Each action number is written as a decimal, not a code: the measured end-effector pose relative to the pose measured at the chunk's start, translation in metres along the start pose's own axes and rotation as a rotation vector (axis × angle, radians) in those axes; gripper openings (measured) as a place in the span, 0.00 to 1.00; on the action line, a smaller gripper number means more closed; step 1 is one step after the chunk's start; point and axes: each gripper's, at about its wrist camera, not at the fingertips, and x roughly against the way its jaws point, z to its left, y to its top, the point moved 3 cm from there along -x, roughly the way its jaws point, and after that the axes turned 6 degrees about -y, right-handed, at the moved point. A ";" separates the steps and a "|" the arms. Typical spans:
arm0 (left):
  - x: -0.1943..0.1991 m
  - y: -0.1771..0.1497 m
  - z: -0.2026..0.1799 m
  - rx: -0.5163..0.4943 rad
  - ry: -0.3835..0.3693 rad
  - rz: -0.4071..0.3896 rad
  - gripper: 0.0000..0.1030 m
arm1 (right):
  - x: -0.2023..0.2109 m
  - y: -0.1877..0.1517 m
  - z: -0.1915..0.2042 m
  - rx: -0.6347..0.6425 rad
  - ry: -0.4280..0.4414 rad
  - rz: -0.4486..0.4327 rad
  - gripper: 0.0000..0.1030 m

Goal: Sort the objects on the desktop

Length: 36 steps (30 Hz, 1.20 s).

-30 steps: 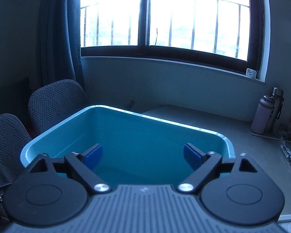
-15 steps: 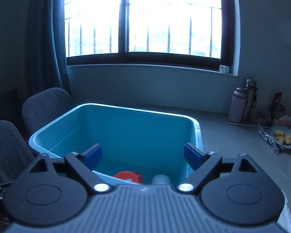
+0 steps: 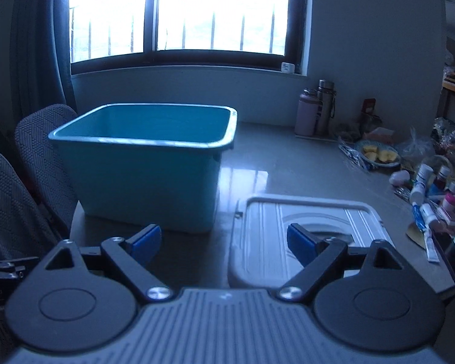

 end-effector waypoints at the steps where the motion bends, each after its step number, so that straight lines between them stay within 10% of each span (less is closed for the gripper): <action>1: 0.001 -0.009 -0.004 -0.003 -0.015 0.013 0.91 | 0.006 -0.007 -0.005 -0.010 -0.008 0.012 0.88; 14: 0.009 -0.074 -0.037 -0.065 -0.115 0.096 0.91 | 0.050 -0.069 -0.048 -0.098 -0.118 0.120 0.88; 36: -0.027 -0.077 -0.126 -0.053 -0.096 0.128 0.91 | 0.016 -0.093 -0.144 -0.131 -0.079 0.205 0.88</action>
